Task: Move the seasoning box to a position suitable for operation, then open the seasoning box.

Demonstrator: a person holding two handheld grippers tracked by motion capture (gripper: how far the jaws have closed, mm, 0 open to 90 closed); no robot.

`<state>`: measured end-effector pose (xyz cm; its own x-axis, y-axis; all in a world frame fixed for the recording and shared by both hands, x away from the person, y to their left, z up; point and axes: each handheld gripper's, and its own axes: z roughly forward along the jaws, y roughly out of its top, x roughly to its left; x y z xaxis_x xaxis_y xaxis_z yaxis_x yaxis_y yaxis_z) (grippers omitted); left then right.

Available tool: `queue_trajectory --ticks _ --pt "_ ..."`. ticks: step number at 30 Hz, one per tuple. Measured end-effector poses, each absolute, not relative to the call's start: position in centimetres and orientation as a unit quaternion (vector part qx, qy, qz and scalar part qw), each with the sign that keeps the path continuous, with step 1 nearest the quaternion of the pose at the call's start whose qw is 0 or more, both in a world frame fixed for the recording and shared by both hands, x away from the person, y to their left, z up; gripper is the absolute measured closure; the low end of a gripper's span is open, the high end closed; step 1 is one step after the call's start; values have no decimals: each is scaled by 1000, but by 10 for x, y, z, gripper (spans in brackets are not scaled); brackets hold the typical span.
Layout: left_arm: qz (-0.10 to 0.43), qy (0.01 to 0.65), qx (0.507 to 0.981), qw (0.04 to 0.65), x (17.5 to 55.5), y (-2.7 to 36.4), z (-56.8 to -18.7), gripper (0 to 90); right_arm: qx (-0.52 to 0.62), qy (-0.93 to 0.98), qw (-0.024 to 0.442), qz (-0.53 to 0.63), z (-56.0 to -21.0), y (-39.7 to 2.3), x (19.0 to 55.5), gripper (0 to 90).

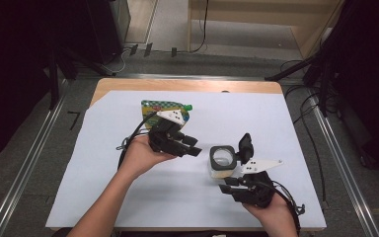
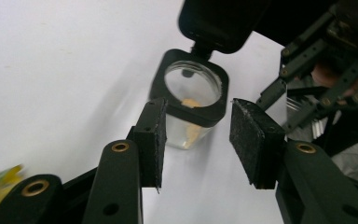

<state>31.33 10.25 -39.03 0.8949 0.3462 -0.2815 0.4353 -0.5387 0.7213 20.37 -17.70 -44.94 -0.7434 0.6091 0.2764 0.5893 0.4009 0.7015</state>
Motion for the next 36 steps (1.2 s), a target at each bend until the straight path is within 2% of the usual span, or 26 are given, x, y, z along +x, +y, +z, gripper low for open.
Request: queue_trajectory --ticks 6,11,21,36 --pt "-32 242 875 419 311 125 -387 453 345 840 6 418 -456 -163 206 569" --pt "-20 260 871 417 309 144 -383 420 329 844 -1 423 -458 -156 209 538" --pt "0 291 861 418 307 182 -377 431 310 850 -11 426 -464 -145 215 527" --pt "25 333 847 414 316 218 -379 436 307 856 -13 415 -468 -139 219 525"
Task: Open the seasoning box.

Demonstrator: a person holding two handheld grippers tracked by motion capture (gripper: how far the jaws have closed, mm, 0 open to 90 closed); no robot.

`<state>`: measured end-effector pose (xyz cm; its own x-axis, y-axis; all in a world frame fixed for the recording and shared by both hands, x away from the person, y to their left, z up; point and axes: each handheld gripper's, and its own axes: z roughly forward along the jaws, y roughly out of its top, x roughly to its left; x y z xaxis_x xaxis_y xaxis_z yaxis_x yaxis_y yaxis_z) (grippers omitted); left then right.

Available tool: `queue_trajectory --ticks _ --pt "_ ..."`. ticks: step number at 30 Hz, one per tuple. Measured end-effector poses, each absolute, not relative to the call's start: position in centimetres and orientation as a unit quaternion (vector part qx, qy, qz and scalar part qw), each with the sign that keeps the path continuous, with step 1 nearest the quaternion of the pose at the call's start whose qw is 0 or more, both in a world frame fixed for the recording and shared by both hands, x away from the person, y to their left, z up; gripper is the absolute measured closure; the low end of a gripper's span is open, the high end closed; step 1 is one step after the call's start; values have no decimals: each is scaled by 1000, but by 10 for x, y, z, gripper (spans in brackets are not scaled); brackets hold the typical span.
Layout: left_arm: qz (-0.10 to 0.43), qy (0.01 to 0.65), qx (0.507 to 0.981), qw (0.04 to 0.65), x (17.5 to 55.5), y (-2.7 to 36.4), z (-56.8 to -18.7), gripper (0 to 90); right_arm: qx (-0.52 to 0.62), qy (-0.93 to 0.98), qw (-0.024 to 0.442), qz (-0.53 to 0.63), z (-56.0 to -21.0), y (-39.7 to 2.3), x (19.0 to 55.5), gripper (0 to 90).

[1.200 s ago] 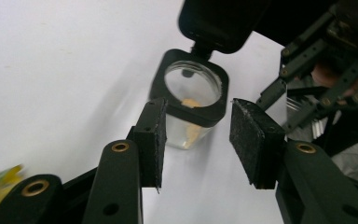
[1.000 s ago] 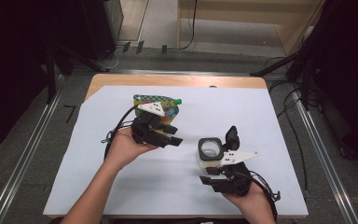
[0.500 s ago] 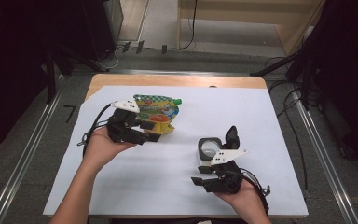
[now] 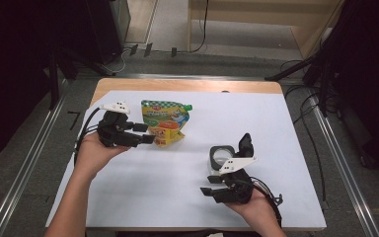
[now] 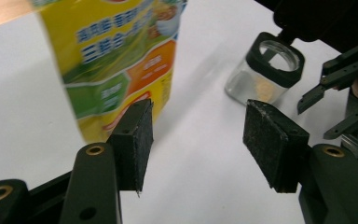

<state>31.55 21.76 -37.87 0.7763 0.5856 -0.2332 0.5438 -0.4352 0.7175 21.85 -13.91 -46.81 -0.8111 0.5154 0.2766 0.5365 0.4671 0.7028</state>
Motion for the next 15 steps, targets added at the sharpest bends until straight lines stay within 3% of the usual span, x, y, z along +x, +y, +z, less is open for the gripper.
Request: queue_trajectory --ticks 15 --pt "45 364 835 411 345 240 -393 460 -296 -862 15 -411 -471 -132 216 524"
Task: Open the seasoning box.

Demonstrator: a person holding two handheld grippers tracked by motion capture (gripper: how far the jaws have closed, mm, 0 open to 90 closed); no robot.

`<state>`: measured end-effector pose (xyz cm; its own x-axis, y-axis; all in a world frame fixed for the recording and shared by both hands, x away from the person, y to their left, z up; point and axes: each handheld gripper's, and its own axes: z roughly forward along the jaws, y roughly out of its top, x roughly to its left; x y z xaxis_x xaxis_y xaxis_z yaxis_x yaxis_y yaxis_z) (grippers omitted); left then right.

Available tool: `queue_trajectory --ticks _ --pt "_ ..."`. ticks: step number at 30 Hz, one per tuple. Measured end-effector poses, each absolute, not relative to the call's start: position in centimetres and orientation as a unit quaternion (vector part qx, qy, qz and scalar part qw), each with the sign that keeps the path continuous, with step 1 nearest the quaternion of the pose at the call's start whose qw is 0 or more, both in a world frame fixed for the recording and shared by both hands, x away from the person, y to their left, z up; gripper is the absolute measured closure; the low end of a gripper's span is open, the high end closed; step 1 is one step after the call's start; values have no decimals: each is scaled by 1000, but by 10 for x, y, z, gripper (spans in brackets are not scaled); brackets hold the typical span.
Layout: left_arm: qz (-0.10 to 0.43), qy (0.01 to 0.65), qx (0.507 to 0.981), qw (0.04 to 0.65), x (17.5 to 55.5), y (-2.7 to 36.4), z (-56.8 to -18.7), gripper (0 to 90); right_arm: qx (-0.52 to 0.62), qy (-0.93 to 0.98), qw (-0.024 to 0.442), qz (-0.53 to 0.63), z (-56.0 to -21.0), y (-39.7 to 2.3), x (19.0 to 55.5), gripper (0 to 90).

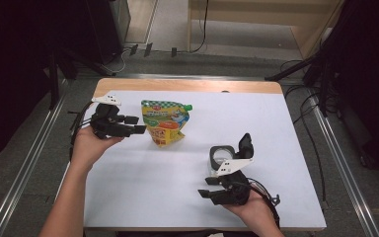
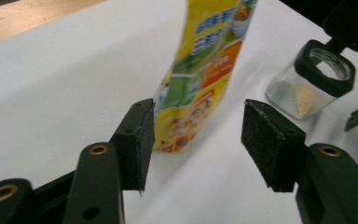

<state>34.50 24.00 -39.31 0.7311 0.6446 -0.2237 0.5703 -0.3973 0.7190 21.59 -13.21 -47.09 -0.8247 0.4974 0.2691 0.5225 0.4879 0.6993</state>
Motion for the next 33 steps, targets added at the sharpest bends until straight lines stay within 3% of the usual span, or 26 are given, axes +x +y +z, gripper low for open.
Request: queue_trajectory --ticks 9,23,33 --pt "43 354 843 403 363 219 -410 496 -302 -856 19 -420 -473 -123 220 520" --pt "29 317 846 428 376 207 -416 686 -276 -867 14 -415 -464 -79 234 513" --pt "3 328 831 449 379 207 -422 745 -271 -867 19 -418 -478 -67 230 521"
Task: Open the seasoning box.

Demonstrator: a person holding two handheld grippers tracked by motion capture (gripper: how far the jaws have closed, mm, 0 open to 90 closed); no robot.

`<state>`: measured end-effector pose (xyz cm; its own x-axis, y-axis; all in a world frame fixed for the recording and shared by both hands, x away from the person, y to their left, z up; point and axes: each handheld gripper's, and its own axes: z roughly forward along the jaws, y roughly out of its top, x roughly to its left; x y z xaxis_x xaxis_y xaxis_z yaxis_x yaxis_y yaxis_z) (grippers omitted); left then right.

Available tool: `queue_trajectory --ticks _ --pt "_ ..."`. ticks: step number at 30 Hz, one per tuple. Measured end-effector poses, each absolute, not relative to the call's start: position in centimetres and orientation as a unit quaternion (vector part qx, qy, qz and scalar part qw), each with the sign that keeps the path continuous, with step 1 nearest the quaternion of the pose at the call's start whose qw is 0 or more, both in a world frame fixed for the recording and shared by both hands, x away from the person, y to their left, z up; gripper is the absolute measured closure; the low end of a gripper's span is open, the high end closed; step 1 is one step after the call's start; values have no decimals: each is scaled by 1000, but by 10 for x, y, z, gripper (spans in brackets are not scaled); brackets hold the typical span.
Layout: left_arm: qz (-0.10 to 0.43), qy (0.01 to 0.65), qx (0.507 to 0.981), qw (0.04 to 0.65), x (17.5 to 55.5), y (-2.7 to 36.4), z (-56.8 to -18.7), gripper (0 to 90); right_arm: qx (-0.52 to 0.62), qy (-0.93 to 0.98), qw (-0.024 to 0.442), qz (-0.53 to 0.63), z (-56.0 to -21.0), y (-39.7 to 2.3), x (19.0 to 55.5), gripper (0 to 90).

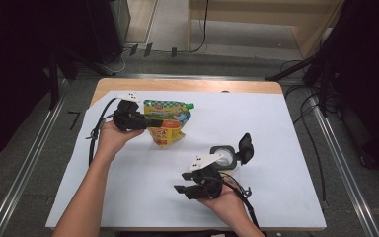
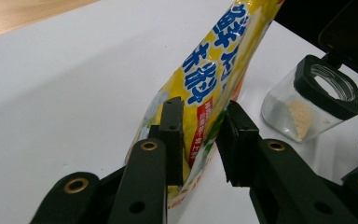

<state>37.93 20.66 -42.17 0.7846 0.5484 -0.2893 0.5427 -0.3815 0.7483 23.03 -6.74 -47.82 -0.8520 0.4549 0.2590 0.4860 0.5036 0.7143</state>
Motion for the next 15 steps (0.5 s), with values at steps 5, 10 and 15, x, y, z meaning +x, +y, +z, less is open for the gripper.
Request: queue_trajectory --ticks 5,10,15 --pt "15 328 836 439 377 202 -419 804 -273 -869 26 -412 -485 -67 227 521" --pt "18 326 837 440 376 201 -419 814 -274 -870 27 -410 -488 -66 228 521" --pt "30 324 841 432 373 198 -415 830 -273 -870 29 -410 -490 -66 228 522"
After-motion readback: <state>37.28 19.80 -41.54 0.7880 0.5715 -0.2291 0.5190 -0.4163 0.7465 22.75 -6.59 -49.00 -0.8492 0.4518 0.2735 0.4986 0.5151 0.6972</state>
